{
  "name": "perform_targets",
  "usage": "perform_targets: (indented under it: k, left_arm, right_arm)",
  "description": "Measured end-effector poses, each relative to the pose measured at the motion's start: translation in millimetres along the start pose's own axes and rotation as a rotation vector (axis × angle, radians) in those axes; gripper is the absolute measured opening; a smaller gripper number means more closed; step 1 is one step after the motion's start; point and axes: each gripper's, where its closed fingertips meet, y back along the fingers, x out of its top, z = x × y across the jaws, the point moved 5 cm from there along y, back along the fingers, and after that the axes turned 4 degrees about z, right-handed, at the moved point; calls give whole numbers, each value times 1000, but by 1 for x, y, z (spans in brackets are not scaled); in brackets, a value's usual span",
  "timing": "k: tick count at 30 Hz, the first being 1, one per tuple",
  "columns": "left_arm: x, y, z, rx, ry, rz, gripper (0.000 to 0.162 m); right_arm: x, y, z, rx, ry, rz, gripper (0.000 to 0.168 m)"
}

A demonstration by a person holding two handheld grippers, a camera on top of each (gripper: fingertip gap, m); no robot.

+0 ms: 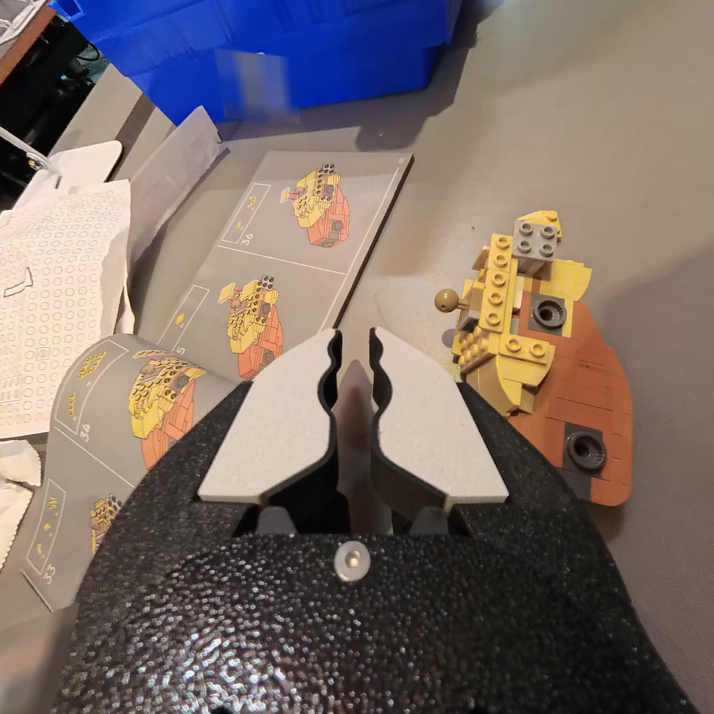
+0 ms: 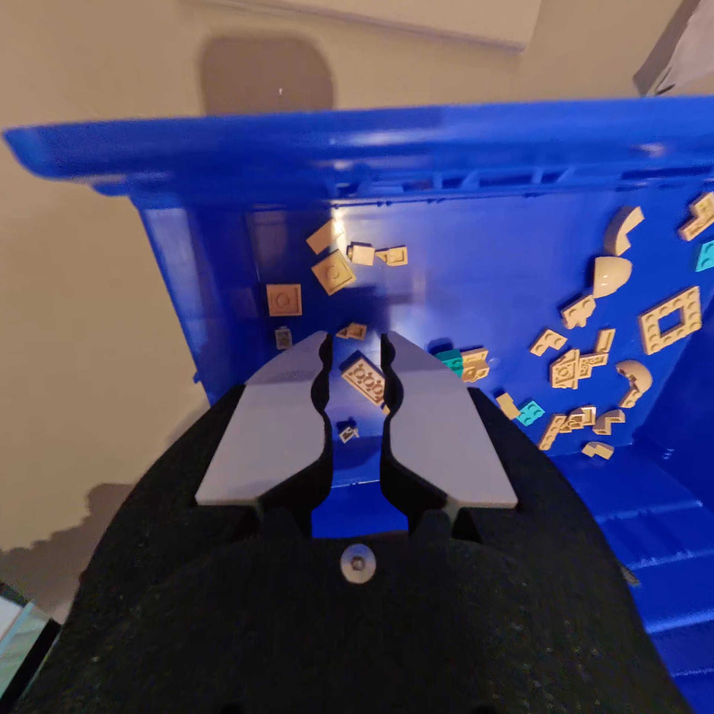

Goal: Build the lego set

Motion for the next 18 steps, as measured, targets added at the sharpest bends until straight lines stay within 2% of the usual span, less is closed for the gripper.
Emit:
perform_targets:
  k: [10,18]
  left_arm:
    - [-1,-1,1,-6,-12,-7,13]
    - [0,0,1,-1,-11,-3,13]
  right_arm:
    - [-6,-13,0,31,-70,-33,26]
    - [-4,-14,0,57,-91,-20,15]
